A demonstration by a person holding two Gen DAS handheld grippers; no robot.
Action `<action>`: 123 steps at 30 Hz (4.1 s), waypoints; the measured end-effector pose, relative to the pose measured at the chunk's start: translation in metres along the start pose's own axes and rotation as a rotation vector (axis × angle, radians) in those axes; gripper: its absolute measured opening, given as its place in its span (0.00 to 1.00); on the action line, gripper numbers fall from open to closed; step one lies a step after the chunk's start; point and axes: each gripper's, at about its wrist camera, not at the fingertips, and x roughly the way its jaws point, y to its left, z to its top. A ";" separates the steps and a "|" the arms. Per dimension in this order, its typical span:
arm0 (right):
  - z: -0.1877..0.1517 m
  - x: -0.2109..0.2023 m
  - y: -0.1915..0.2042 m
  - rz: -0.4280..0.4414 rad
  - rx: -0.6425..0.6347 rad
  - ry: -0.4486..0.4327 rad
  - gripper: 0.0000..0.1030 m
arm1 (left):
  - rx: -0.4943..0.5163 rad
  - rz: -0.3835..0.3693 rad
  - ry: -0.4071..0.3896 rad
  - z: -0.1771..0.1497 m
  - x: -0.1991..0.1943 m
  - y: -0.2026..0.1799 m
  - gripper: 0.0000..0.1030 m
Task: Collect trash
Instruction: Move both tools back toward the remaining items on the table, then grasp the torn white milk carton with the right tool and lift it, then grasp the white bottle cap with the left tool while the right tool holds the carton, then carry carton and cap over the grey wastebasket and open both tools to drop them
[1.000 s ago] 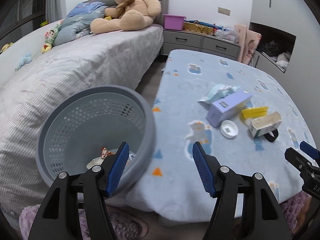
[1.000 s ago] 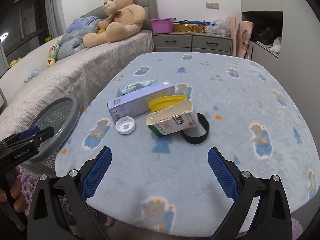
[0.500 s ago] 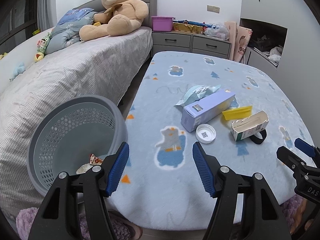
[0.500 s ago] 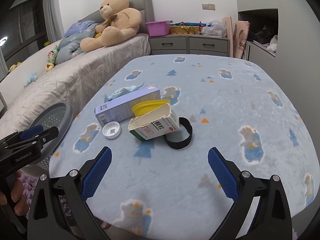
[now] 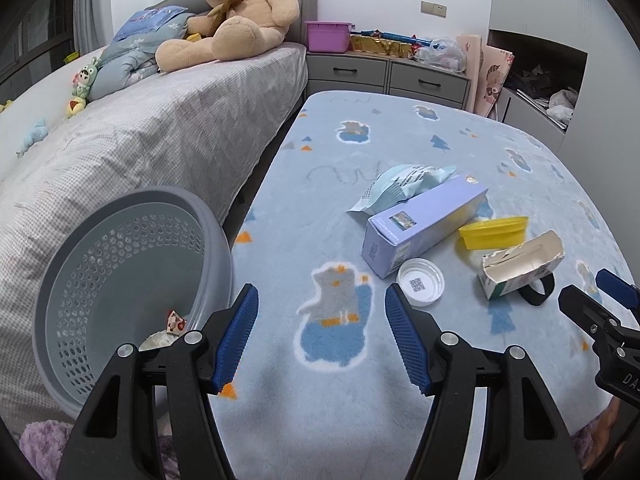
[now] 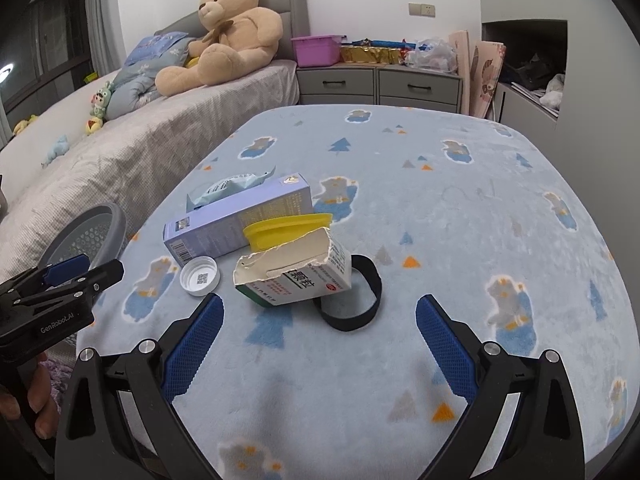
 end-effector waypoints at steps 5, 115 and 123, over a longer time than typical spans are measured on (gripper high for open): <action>0.005 0.016 0.012 -0.016 -0.040 0.018 0.92 | -0.005 0.005 0.010 -0.001 0.009 0.003 0.62; -0.002 -0.026 0.021 0.030 0.057 -0.031 0.83 | 0.055 0.012 -0.015 -0.002 -0.019 0.021 0.38; 0.020 -0.019 0.086 0.111 -0.003 -0.028 0.83 | 0.002 0.061 -0.051 0.008 -0.029 0.088 0.38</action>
